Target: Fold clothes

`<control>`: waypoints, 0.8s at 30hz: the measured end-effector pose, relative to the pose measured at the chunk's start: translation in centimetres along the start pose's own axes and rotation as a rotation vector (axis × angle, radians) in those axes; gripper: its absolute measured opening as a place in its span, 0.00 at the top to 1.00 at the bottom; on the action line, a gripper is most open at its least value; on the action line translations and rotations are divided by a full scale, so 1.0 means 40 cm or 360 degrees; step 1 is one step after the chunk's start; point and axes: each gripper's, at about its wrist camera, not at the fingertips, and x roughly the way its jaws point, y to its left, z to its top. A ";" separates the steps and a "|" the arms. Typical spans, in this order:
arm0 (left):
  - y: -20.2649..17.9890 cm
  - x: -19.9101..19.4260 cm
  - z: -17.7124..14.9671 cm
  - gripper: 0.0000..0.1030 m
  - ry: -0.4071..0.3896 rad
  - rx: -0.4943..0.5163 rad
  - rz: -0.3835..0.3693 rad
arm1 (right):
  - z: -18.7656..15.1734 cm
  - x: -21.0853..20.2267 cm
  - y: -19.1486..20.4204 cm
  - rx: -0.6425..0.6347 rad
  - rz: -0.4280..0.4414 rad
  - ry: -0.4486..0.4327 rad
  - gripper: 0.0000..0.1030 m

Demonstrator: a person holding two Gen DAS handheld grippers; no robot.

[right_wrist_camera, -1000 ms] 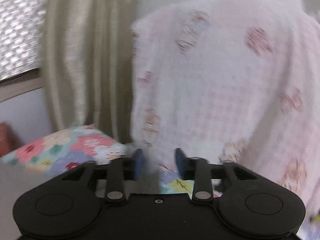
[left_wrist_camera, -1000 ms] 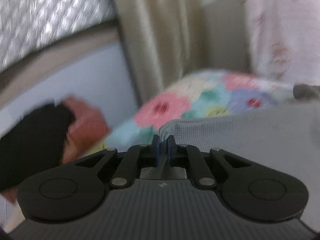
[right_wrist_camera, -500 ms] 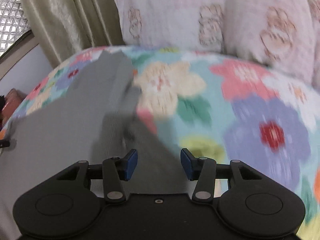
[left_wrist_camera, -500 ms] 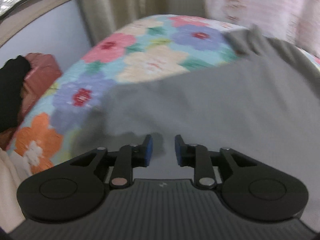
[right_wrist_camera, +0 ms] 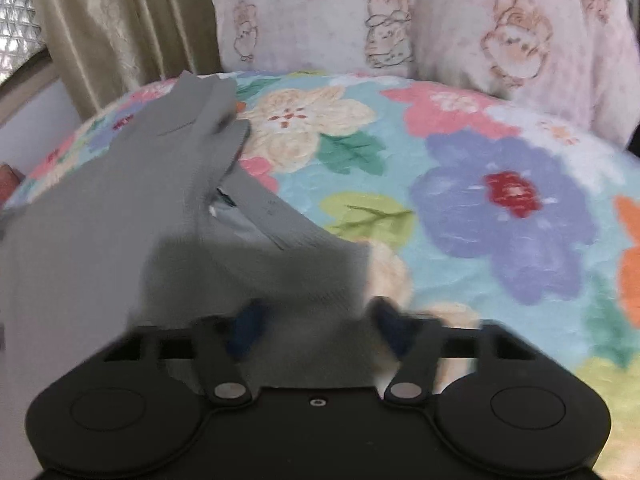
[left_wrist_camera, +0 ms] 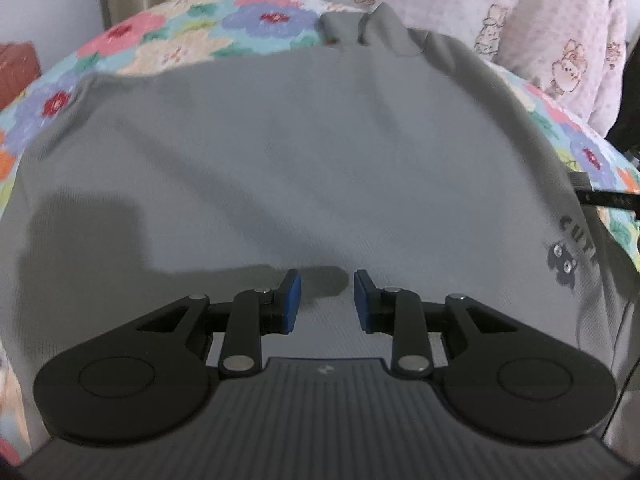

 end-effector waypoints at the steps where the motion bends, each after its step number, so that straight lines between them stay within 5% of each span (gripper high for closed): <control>1: 0.005 0.001 -0.010 0.73 0.0008 -0.0006 0.0022 | 0.005 -0.002 0.011 -0.0030 -0.0004 -0.0033 0.93; 6: 0.042 -0.027 -0.049 0.73 -0.0034 -0.0002 0.0157 | -0.011 -0.149 -0.024 0.0076 -0.0184 -0.0333 0.93; 10: 0.075 -0.034 -0.094 0.73 -0.0019 0.0033 0.0261 | -0.056 -0.109 -0.166 0.0471 -0.0177 -0.0112 0.88; 15: 0.121 -0.107 -0.175 0.67 -0.0027 -0.0014 0.0261 | -0.101 -0.180 -0.153 0.0475 -0.0258 -0.0064 0.67; 21: 0.151 -0.196 -0.280 0.58 0.0024 -0.0059 0.0204 | -0.236 -0.303 -0.118 0.0525 0.0067 0.0077 0.57; 24: 0.166 -0.230 -0.329 0.54 0.0056 -0.0116 0.0168 | -0.328 -0.345 -0.097 0.0514 0.0099 0.0148 0.55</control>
